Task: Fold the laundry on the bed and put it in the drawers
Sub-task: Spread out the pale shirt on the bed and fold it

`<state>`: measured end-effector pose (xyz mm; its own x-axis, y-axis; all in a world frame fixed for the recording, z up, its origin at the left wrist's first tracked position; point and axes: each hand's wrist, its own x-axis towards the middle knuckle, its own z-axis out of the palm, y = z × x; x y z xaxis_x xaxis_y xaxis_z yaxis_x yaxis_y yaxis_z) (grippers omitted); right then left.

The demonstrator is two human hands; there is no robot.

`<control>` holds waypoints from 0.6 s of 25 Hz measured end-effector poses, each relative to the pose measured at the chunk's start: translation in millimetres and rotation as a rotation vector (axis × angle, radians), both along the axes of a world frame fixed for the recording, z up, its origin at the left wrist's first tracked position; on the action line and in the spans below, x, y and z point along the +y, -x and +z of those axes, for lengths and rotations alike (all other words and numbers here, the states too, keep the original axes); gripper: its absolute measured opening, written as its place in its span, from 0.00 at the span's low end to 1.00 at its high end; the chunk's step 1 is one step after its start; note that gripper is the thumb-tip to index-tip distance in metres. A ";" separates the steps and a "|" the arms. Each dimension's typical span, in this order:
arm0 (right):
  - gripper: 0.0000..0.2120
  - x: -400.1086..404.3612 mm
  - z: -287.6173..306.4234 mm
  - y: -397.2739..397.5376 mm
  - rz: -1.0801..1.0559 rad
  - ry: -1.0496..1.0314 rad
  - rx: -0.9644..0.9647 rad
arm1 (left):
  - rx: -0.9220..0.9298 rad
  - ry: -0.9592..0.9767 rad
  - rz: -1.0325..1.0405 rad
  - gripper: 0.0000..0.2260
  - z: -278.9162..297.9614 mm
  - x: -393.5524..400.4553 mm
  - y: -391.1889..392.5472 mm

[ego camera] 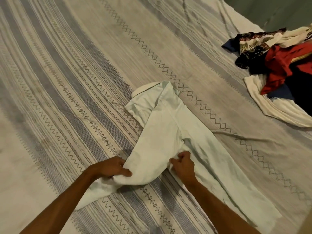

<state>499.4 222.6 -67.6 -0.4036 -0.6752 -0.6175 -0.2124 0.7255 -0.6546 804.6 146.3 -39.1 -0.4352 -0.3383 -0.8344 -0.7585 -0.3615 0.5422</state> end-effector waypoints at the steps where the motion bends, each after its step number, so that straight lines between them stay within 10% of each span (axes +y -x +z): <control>1: 0.21 4.9 2.2 0.9 0.200 0.104 0.248 | 0.039 -0.019 0.099 0.14 9.8 -2.8 4.0; 4: 0.33 25.8 18.8 -11.7 0.880 0.497 0.725 | 0.215 -0.181 0.404 0.16 45.6 -5.2 24.8; 7: 0.36 41.0 44.8 -45.0 1.195 0.660 0.785 | 0.366 -0.341 0.616 0.16 72.4 -2.6 44.5; 11: 0.19 41.6 62.5 -70.4 0.978 0.595 0.711 | 0.280 -0.248 0.681 0.20 90.4 0.9 56.5; 15: 0.13 37.5 63.3 -62.2 0.537 0.445 0.135 | 0.268 -0.367 0.453 0.37 80.5 4.9 29.7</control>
<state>561.6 260.1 -4.3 0.0025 -0.9788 -0.2049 -0.5660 0.1675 -0.8072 774.8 151.2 41.3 -0.5255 -0.2504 -0.8131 -0.3424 -0.8126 0.4716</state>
